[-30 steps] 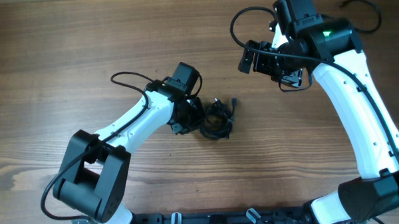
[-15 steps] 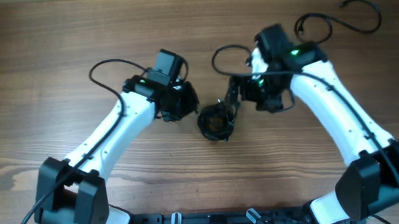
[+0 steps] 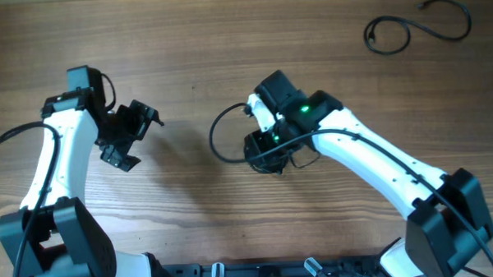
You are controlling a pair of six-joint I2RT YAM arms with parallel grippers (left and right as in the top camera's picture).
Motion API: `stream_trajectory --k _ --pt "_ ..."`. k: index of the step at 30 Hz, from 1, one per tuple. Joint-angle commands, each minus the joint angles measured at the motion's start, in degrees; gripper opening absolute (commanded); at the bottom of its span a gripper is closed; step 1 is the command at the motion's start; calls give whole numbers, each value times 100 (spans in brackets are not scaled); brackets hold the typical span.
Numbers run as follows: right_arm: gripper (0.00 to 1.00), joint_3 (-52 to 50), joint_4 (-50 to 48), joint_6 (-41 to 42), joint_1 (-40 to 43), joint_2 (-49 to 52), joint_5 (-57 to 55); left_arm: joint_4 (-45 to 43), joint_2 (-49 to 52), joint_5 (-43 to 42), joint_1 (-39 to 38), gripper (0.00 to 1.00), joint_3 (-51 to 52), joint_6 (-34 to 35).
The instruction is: Untangle cables
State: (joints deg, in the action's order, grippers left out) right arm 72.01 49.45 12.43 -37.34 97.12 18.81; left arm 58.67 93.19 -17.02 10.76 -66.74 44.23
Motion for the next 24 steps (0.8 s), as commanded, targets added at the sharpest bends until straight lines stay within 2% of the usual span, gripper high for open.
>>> stream_trajectory --k 1,4,6,12,13,14,16,18,19,24 --pt "59 -31 -160 -173 -367 308 -457 17 -72 15 72 100 -76 -11" --pt "58 -31 -223 -177 -590 691 -743 17 -72 17 72 100 -76 -50" --pt "46 -31 -291 -168 -610 970 -859 20 -72 17 72 100 -76 -52" --pt "46 -28 -291 -188 -610 1132 -1451 35 -72 17 72 100 -76 -50" --pt "41 -31 -289 -203 -610 1132 -1421 35 -72 17 70 100 -76 -50" --pt "31 -31 -269 -216 -610 1132 -1429 37 -72 17 70 100 -76 -50" --pt "23 -31 -273 -190 -610 1132 -1266 37 -72 17 72 100 -76 -50" --pt "8 -17 -308 -70 -610 1130 -1191 35 -72 17 70 100 -76 -50" --pt "4 17 -291 -17 -610 1130 -1185 35 -72 15 70 100 -76 -50" --pt "4 1064 348 326 -610 645 -1110 35 -72 17 70 100 -76 -50"
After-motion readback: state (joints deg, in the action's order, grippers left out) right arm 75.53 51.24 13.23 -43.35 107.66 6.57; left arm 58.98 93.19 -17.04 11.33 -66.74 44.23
